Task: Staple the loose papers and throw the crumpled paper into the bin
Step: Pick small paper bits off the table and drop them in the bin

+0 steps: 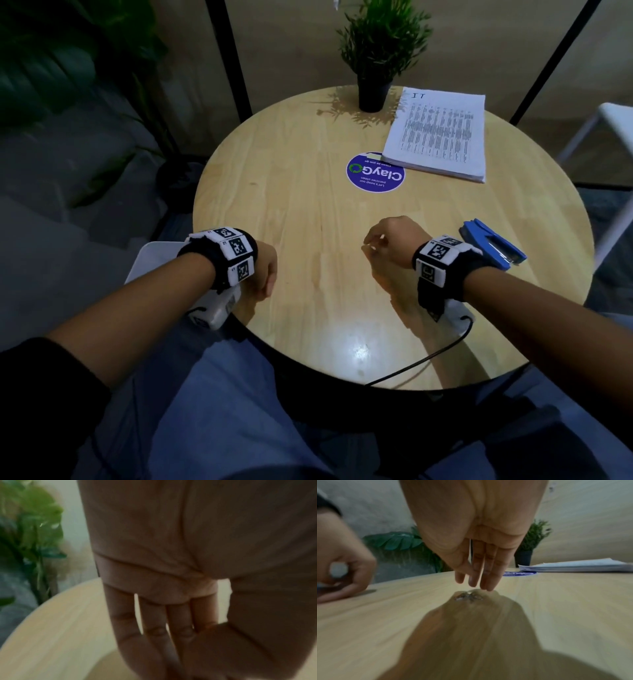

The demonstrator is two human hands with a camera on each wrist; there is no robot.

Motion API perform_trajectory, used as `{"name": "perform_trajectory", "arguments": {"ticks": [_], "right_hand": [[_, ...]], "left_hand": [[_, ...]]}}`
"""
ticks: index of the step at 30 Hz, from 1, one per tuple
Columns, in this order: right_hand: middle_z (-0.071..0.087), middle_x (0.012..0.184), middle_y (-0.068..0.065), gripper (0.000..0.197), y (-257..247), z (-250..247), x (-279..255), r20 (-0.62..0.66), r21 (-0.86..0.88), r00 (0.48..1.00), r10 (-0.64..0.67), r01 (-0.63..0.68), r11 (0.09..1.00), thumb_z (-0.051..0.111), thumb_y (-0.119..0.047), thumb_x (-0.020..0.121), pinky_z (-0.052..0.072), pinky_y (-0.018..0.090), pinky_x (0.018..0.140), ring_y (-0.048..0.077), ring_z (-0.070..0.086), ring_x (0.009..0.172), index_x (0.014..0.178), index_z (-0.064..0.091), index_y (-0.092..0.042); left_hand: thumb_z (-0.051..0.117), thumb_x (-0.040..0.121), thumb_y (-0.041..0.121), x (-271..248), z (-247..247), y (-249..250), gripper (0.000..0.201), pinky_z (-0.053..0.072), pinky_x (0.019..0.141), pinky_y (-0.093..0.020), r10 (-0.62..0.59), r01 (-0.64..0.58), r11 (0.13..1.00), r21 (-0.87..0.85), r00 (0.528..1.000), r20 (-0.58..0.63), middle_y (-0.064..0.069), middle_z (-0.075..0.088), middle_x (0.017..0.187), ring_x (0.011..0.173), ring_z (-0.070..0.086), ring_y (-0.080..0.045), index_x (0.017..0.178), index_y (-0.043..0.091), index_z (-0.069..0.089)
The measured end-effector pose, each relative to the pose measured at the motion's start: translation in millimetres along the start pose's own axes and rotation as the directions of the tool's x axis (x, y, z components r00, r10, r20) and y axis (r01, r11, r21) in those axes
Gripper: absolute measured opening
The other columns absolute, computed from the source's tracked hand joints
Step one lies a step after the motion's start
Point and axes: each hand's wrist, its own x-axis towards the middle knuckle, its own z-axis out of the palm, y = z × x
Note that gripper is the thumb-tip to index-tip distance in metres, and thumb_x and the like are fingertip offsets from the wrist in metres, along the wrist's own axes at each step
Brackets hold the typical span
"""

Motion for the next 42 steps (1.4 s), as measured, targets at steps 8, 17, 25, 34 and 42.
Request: {"name": "perform_trajectory", "arguments": {"ticks": [8,17,25,34,42], "right_hand": [[0.07,0.102,0.009,0.028,22.9,6.3,-0.3,0.01,0.226,0.962,0.273,-0.268,0.936,0.044,0.001,0.083,0.048,0.033,0.085,0.026,0.061,0.097,0.088,0.07,-0.009],[0.059,0.106,0.009,0.026,9.1,13.6,4.7,-0.004,0.048,0.999,0.045,-0.045,0.998,0.057,-0.016,0.088,0.041,0.028,0.077,0.02,0.054,0.089,0.112,0.064,-0.011],[0.055,0.122,0.012,0.034,2.2,8.9,-6.0,0.186,-0.191,0.977,-0.106,0.142,0.971,0.049,-0.014,0.091,0.045,0.037,0.094,0.03,0.054,0.112,0.122,0.062,-0.01],[0.063,0.11,0.016,0.029,-18.6,10.7,-15.1,0.212,-0.244,0.977,-0.019,0.072,0.967,0.045,-0.01,0.09,0.043,0.03,0.082,0.032,0.059,0.102,0.108,0.065,0.001],[0.07,0.098,0.011,0.017,-14.8,13.6,-7.8,0.05,-0.095,0.994,0.092,-0.087,0.992,0.061,-0.018,0.085,0.048,0.028,0.077,0.028,0.064,0.089,0.094,0.072,-0.008]], "left_hand": [[0.032,0.091,0.001,16.1,1.3,38.5,0.037,0.05,0.05,-0.022,0.051,-0.068,0.924,-0.376,0.997,-0.055,-0.004,0.068,0.052,0.041,0.059,-0.013,0.071,0.0,0.063],[0.048,0.082,0.006,42.9,-13.9,121.3,0.028,0.056,0.062,-0.034,0.049,-0.289,0.841,-0.457,0.882,-0.468,-0.015,0.067,0.064,0.053,0.06,-0.027,0.065,0.004,0.071],[0.042,0.076,0.0,43.3,-20.6,88.0,0.035,0.048,0.056,-0.028,0.05,-0.276,0.878,-0.392,0.867,-0.497,-0.008,0.058,0.047,0.04,0.052,-0.021,0.051,0.01,0.065],[0.043,0.088,0.002,28.6,-8.8,80.5,0.035,0.045,0.055,-0.024,0.04,-0.236,0.91,-0.34,0.867,-0.496,-0.006,0.056,0.056,0.047,0.05,-0.017,0.062,0.01,0.065],[0.052,0.089,0.014,29.5,2.6,97.8,0.021,0.05,0.081,-0.033,0.132,-0.262,0.952,-0.158,0.817,-0.562,-0.009,0.07,0.095,0.089,0.064,-0.025,0.094,0.007,0.071]]}}
